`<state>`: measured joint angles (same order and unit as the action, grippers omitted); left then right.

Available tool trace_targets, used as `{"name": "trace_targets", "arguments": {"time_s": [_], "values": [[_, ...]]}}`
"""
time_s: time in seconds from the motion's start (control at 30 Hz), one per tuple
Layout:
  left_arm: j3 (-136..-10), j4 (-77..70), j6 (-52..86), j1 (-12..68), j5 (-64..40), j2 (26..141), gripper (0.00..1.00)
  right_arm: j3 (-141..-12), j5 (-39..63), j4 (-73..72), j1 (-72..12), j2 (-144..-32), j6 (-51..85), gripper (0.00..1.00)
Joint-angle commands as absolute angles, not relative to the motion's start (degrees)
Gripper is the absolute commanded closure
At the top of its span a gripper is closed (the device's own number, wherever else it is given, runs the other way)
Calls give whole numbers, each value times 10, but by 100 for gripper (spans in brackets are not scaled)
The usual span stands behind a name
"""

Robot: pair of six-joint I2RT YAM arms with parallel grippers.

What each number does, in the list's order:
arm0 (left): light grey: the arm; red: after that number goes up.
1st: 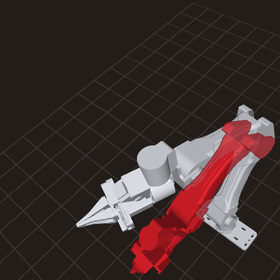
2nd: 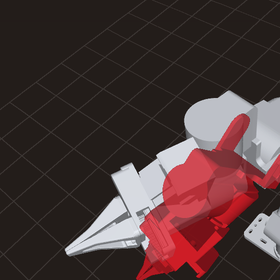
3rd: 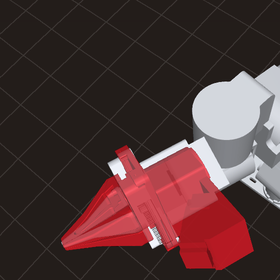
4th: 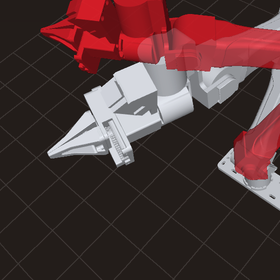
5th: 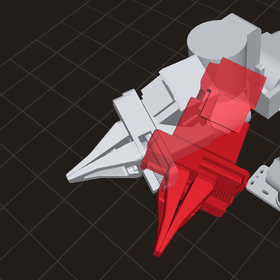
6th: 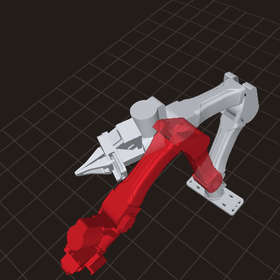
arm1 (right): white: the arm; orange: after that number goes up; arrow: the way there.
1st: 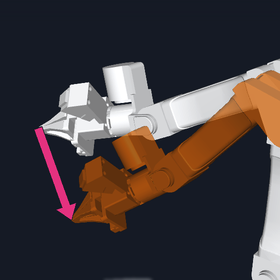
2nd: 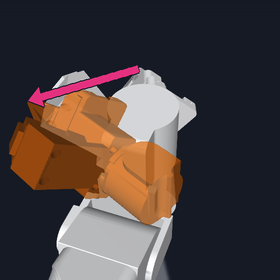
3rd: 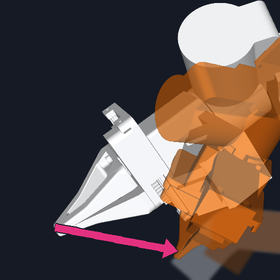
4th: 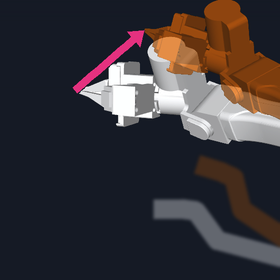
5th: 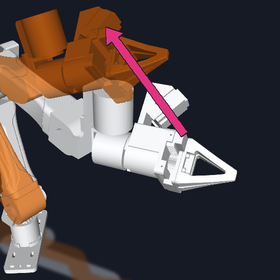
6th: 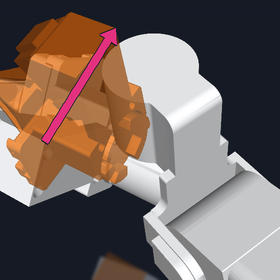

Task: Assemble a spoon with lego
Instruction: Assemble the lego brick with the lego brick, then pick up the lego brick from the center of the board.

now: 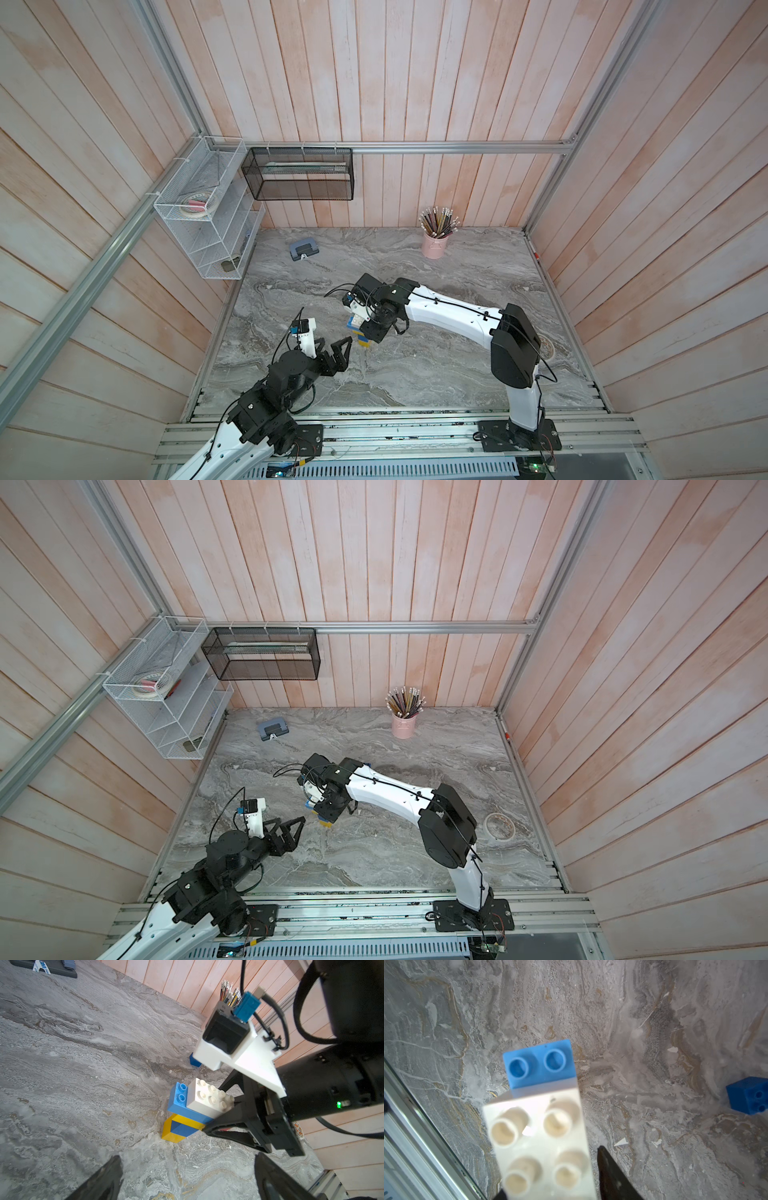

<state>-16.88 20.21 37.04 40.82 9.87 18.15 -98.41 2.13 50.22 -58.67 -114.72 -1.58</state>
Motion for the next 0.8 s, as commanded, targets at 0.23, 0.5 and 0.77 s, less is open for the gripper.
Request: {"name": "trace_targets", "arguments": {"time_s": [0.23,0.5,0.77], "values": [[-164,201,361,405,99,179,0,-1003,48,510,-580,-1100,-26,32],[-165,201,364,406,103,179,0,-965,82,481,-521,-994,-11,22],[-159,187,363,405,102,184,0,-911,31,399,-366,-986,108,21]]}}
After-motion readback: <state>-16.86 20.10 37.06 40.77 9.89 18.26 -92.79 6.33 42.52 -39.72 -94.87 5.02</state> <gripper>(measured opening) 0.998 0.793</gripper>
